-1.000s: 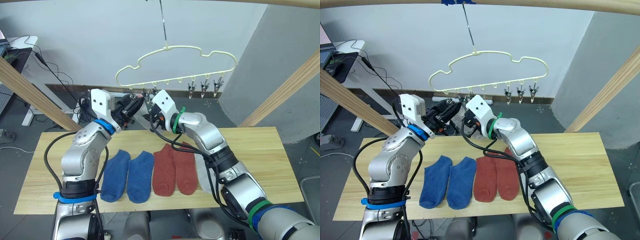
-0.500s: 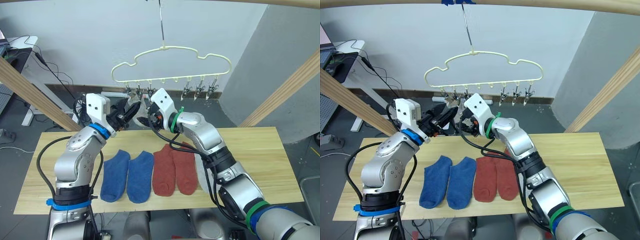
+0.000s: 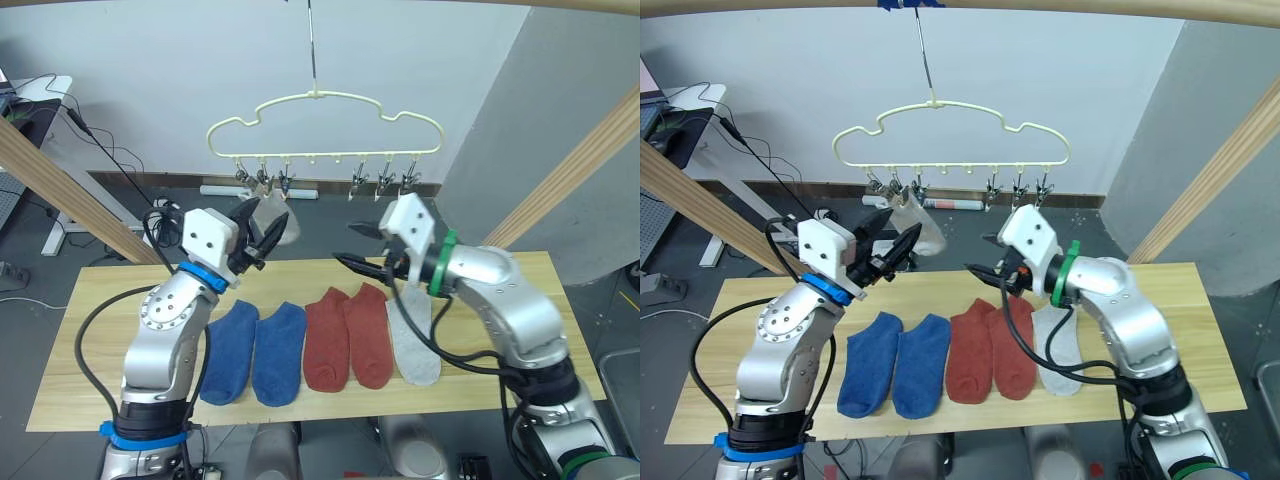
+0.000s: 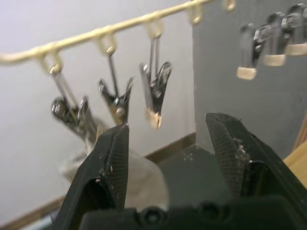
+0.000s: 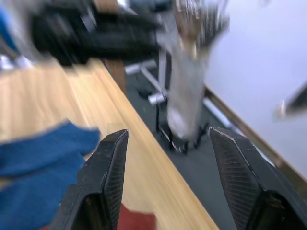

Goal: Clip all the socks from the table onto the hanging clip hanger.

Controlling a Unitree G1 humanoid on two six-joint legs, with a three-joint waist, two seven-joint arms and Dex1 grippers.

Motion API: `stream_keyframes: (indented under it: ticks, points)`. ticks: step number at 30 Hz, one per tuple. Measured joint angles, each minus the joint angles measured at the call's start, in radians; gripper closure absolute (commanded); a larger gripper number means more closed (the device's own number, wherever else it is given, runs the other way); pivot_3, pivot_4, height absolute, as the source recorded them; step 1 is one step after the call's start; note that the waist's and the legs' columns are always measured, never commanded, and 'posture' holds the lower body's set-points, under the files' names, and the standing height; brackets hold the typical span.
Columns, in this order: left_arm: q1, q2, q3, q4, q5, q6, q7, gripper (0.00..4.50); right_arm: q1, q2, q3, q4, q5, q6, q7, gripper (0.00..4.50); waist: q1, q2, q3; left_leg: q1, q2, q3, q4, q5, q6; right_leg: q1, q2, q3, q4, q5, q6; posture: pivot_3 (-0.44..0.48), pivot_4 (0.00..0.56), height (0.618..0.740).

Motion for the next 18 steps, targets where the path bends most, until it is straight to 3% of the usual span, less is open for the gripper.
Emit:
stream_keyframes:
  ticks: [6, 10, 18]
  points:
    - [-0.028, -0.071, -0.019, 0.045, 0.049, -0.056, 0.064, 1.68, 0.004, -0.042, -0.076, -0.125, 0.136, 0.124, -0.02, 1.72, -0.004, 0.0, 0.0, 0.0, 0.0, 0.001, 0.0, 0.0, 0.0, 0.0, 0.0, 0.001, 0.0, 0.0, 0.0, -0.27, 0.316, 0.74]
    - [-0.047, -0.109, -0.018, 0.083, 0.062, -0.07, 0.105, 2.53, 0.008, -0.068, -0.084, -0.131, 0.167, 0.15, -0.047, 1.68, -0.004, 0.0, 0.0, 0.0, 0.0, 0.001, 0.0, 0.0, 0.0, 0.0, 0.0, 0.001, 0.0, 0.0, 0.0, -0.284, 0.323, 0.74]
    - [-0.093, -0.138, -0.015, 0.148, 0.08, -0.099, 0.151, 2.53, 0.008, -0.094, -0.107, -0.131, 0.214, 0.157, -0.089, 1.68, -0.006, 0.0, 0.001, 0.0, 0.0, 0.001, 0.0, 0.0, 0.0, 0.0, 0.0, 0.001, -0.001, 0.0, 0.0, -0.29, 0.323, 0.74]
